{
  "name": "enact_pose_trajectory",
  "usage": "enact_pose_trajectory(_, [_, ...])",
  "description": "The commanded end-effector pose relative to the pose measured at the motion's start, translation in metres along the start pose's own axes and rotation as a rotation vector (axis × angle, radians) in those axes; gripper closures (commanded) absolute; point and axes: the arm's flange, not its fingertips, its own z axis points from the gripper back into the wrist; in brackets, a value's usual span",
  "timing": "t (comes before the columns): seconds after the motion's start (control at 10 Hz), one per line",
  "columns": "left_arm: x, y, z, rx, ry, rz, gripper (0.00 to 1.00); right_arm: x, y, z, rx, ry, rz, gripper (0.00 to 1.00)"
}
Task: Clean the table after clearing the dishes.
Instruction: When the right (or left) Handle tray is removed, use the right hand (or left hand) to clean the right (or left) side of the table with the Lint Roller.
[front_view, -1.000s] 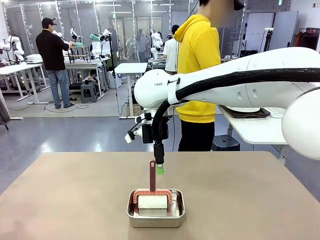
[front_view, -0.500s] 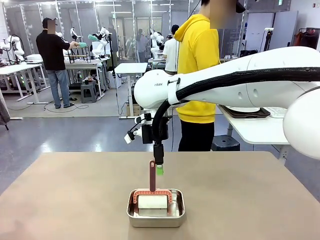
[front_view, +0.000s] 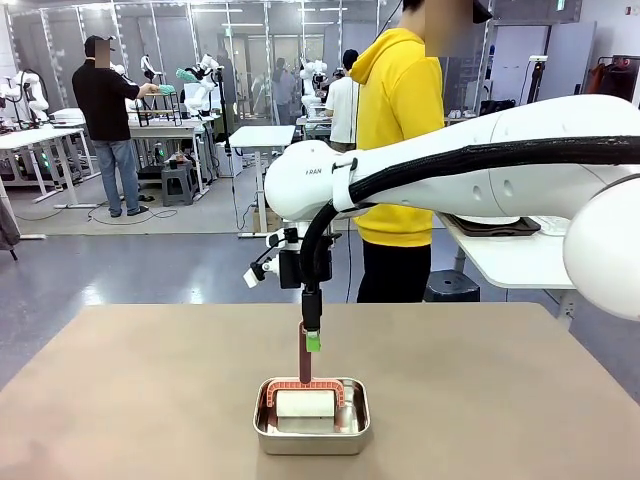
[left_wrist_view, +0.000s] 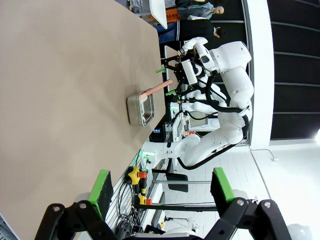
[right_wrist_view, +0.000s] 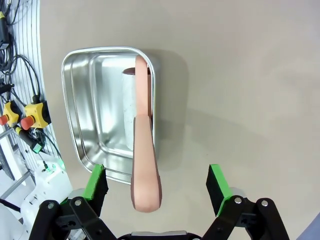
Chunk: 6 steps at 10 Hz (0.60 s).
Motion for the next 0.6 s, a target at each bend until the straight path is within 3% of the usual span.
enact_pose_trajectory(0.0, [-0.0023,-0.0003,0.0011,0.004,-0.002,-0.009,0.00,0.0078,0.0005,0.0006,-0.014,-0.025,-0.026,0.00])
enact_pose_trajectory(0.5, [-0.0023,-0.0003,0.0011,0.004,-0.002,-0.009,0.00,0.0136,0.0027,0.0029,0.001,-0.026,-0.031,0.00])
